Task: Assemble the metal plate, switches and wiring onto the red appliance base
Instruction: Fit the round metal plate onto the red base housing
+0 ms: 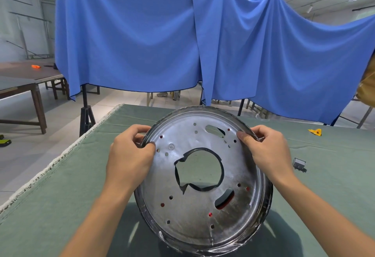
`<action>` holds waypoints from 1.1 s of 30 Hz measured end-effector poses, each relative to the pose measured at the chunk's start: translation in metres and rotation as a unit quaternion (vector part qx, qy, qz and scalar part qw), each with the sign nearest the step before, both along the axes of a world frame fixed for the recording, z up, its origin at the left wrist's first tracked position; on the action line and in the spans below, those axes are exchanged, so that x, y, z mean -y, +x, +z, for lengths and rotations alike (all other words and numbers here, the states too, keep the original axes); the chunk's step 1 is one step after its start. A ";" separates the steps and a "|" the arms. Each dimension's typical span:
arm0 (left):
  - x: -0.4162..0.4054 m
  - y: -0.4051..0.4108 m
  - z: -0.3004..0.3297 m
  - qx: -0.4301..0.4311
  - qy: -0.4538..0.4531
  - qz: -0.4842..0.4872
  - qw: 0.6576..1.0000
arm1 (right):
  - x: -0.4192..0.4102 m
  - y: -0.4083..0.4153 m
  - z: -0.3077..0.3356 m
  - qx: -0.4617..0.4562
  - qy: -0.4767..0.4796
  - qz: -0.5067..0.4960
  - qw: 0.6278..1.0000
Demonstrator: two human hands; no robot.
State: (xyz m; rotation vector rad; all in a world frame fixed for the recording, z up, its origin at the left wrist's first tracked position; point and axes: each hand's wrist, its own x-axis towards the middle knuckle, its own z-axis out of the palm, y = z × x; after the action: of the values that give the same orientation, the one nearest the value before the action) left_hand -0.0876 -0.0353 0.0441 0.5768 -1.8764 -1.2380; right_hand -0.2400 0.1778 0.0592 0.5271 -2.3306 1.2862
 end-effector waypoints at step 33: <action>0.000 -0.020 -0.019 0.363 -0.105 -0.050 0.924 | -0.016 -0.036 -0.021 0.111 0.257 0.002 0.960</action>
State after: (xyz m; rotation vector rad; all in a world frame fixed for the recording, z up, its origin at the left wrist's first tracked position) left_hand -0.1074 -0.0348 0.0252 0.9149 -2.6417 -0.9199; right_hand -0.2758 0.1936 0.0379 0.5656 -2.8673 0.7556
